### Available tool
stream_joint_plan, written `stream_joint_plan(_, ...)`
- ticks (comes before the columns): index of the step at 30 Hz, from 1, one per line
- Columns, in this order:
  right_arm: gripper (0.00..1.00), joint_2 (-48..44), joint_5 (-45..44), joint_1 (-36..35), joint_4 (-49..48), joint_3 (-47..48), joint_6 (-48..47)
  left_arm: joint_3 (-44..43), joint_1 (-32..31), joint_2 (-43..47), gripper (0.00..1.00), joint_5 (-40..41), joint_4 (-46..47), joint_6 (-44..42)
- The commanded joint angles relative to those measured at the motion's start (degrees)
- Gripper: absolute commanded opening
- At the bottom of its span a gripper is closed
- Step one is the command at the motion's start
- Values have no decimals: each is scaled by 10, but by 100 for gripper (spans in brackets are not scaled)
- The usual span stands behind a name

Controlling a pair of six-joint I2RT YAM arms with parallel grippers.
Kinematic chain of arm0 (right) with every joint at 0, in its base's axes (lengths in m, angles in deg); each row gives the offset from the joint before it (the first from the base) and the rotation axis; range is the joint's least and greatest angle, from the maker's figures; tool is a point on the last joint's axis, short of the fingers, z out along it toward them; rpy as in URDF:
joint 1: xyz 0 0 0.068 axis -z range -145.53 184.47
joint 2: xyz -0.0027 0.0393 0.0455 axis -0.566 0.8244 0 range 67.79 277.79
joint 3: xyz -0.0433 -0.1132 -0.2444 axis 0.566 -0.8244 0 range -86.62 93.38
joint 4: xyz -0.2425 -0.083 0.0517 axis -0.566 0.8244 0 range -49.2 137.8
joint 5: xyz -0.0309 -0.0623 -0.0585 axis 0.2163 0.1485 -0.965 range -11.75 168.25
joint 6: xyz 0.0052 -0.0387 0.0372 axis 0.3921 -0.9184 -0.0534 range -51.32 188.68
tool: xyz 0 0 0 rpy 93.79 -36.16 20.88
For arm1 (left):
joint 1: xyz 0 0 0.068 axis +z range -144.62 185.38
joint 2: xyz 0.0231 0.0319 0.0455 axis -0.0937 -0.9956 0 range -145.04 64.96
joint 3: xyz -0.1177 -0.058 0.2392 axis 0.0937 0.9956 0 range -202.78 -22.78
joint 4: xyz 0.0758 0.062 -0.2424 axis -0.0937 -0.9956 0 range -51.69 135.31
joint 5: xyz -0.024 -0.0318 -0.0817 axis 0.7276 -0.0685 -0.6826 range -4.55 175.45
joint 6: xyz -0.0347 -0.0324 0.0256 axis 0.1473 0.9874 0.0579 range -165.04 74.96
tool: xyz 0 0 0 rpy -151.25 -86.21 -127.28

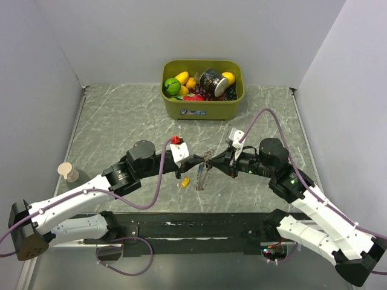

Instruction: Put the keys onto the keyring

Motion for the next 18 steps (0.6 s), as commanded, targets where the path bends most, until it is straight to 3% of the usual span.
stream_joint_plan(1, 18, 2, -10, 4, 5, -7, -5, -6, -2, 31, 1, -3, 69, -6)
stream_joint_plan(8, 39, -4, -7, 5, 1, -5, -6, -1, -1, 36, 1, -9, 73, -8)
stream_joint_plan(14, 58, -81, 0, 5, -66, -29, -5, -3, -1, 31, 1, -18, 67, -8)
stream_joint_plan(18, 61, -90, 10, 5, -75, -19, 1, -8, -1, 24, 1, -25, 64, -8)
